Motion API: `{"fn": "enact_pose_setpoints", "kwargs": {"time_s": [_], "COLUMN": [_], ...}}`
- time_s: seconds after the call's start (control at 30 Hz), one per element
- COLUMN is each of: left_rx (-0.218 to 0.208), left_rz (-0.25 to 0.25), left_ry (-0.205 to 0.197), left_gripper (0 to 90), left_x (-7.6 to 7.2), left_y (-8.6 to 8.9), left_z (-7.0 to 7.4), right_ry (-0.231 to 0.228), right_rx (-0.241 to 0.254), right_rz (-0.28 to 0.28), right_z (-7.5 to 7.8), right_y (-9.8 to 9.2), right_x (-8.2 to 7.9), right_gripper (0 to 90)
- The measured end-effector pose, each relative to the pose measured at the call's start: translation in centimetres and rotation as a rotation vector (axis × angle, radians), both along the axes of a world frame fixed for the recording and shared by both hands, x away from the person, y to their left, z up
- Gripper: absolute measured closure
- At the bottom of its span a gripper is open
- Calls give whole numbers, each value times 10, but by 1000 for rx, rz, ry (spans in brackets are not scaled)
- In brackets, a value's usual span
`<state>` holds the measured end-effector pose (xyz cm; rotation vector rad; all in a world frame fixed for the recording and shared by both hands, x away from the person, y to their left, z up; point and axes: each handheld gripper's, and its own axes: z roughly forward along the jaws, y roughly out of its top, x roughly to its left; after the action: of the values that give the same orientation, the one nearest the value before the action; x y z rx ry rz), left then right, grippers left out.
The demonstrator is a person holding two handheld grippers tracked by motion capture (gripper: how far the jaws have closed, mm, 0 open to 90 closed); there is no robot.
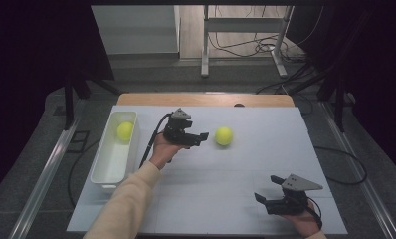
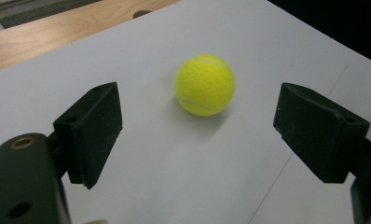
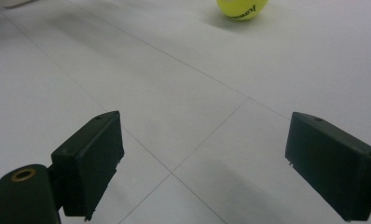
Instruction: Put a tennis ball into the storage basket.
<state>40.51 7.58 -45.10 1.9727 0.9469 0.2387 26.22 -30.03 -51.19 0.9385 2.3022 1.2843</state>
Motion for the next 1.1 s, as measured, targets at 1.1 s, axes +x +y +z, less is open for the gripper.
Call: {"fn": "enact_pose_setpoints", "kwargs": {"time_s": [1.1], "left_rx": [46], "left_rz": [-26], "left_ry": [36], "left_gripper": [142], "left_x": [23], "left_y": [-32], "left_z": [-15], "right_ry": [3], "right_rx": [3], "right_rz": [1], "right_z": [0], "right_y": [0], "right_x": [0], "right_gripper": [118]}}
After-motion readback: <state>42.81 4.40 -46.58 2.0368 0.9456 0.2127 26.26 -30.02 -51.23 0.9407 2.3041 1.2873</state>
